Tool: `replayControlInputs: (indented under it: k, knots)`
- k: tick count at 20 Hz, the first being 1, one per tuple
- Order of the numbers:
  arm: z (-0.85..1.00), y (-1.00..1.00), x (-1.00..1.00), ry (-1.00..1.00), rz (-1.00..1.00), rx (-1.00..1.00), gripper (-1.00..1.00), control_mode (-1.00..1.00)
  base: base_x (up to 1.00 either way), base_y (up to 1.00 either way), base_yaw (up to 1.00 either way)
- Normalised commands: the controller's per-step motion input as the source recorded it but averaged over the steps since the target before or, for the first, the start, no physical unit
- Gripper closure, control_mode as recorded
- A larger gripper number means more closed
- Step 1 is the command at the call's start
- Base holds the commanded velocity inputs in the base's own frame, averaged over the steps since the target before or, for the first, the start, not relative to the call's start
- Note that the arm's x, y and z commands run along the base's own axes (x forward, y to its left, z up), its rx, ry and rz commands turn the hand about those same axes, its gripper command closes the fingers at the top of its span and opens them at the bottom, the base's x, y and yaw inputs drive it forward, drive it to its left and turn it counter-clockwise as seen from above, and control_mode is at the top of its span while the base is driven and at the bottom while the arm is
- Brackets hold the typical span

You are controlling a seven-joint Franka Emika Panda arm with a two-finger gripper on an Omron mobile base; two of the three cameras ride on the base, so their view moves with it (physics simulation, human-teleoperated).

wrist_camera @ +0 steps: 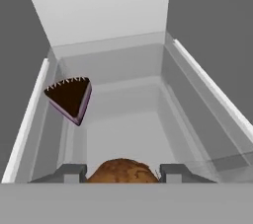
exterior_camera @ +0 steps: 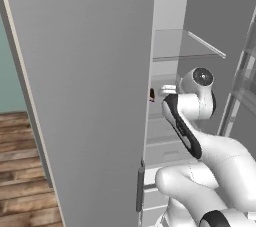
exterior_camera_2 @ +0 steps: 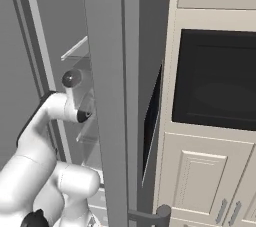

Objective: Place the mayonnaise and mayonnaise from the counter to the top shelf of the fridge. If the existing items in the fridge are on the top shelf, move them to other shelves.

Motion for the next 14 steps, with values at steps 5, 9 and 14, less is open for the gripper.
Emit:
replayControlInputs:
  k: [5, 9, 14]
  knots:
    - [-0.29, -0.01, 0.68, 0.01, 0.02, 0.00, 1.00, -1.00, 0.00, 0.00, 0.00]
    - [-0.05, -0.06, 0.60, 0.02, 0.03, 0.00, 1.00, -1.00, 0.00, 0.00, 0.00]
    - [-0.26, -0.05, 0.34, 0.04, 0.00, 0.00, 1.00, -1.00, 0.00, 0.00, 0.00]
